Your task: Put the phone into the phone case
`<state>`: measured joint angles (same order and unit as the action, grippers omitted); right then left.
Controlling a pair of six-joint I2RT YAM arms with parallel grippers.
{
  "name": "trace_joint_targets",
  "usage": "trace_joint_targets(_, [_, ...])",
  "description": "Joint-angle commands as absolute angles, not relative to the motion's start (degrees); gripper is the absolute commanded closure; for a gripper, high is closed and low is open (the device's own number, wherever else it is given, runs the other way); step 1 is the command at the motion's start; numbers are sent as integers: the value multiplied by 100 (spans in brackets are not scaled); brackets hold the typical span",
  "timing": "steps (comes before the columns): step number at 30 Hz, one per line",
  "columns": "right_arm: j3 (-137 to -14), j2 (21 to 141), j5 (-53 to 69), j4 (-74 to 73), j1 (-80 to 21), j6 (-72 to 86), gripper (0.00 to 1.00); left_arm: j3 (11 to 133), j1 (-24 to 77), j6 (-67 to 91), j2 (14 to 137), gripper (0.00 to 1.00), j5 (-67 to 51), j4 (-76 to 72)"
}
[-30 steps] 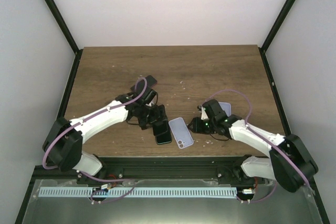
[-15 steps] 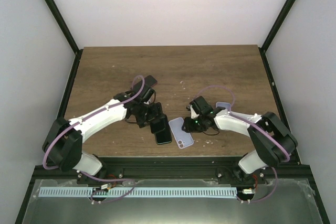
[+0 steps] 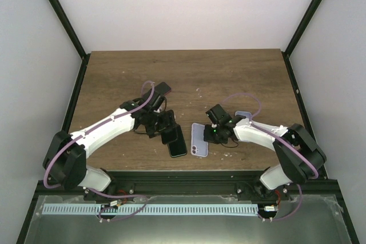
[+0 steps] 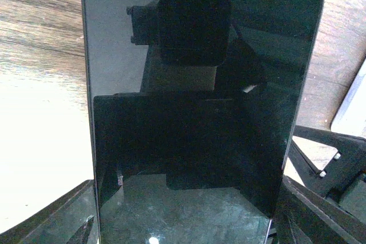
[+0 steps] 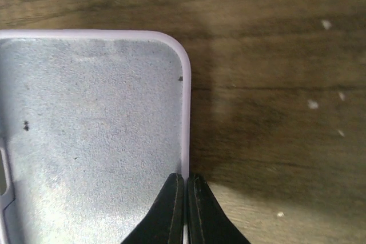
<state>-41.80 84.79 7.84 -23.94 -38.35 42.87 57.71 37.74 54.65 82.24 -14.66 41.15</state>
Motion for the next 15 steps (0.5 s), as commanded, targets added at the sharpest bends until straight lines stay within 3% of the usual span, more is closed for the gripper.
trace_joint_targets(1, [-3945,8325,811,-2333,-3861,5104,99,5844,3909,5312,8235,46,-1527,3864])
trace_joint_targets(4, [-3921,8415,924,-2282,-3859,5148,96,5933,4082,5283,8376,47,-1539,3808])
trace_joint_targets(12, [-3759,7891,604,-2248,-3763,4763,57,6092,4405,5249,8692,47,-1774,3458])
trace_joint_targets(15, [-3514,7638,613,-2195,-3447,4551,49,6154,4500,5246,8805,48,-1790,3327])
